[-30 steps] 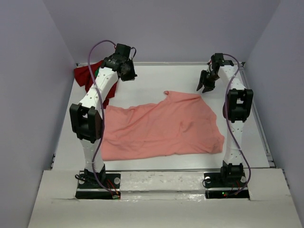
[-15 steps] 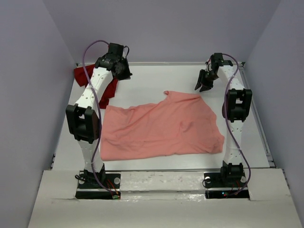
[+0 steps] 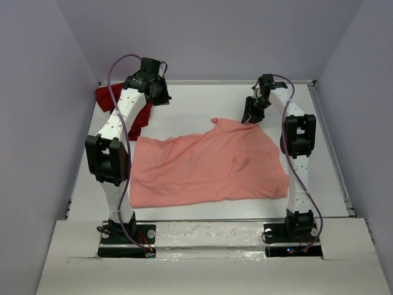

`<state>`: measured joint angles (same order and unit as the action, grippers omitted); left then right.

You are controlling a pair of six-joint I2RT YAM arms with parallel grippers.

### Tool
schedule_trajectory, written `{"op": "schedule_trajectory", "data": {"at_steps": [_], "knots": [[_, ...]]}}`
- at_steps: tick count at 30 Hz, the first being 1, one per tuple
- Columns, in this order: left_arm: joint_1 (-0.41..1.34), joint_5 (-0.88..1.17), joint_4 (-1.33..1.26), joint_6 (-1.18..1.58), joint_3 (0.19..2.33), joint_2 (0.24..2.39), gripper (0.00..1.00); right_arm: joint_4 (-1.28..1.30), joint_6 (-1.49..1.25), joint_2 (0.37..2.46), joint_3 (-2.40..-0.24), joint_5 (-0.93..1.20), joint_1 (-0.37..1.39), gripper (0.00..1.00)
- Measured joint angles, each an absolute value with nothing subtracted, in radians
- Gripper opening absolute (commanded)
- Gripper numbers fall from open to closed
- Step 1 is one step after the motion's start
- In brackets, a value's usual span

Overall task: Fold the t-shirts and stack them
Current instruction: Fold the tshirt

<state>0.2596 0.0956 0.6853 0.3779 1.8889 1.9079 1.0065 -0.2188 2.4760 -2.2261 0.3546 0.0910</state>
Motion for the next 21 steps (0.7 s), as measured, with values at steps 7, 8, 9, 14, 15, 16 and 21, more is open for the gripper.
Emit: {"op": "schedule_trajectory", "data": {"at_steps": [7,8,9,14,15,16,21], "knots": [[0.253,0.098,0.678,0.375,1.875,1.894,0.00,1.008,-0.209,2.486,-2.233,0.339,0.135,0.00],[0.253,0.099,0.678,0.375,1.873,1.891,0.00,1.009,-0.206,2.489,-2.235,0.333,0.139,0.00],[0.253,0.101,0.677,0.375,1.872,1.888,0.00,1.009,-0.208,2.490,-2.236,0.326,0.140,0.00],[0.253,0.110,0.664,0.375,1.840,1.873,0.00,0.992,-0.207,2.478,-2.216,0.251,0.156,0.00],[0.253,0.113,0.662,0.375,1.830,1.869,0.00,0.980,-0.206,2.466,-2.200,0.221,0.163,0.00],[0.253,0.117,0.659,0.375,1.819,1.865,0.00,0.968,-0.205,2.453,-2.181,0.196,0.170,0.00],[0.253,0.124,0.645,0.375,1.770,1.847,0.00,0.925,-0.206,2.372,-2.061,-0.003,0.240,0.00]]}}
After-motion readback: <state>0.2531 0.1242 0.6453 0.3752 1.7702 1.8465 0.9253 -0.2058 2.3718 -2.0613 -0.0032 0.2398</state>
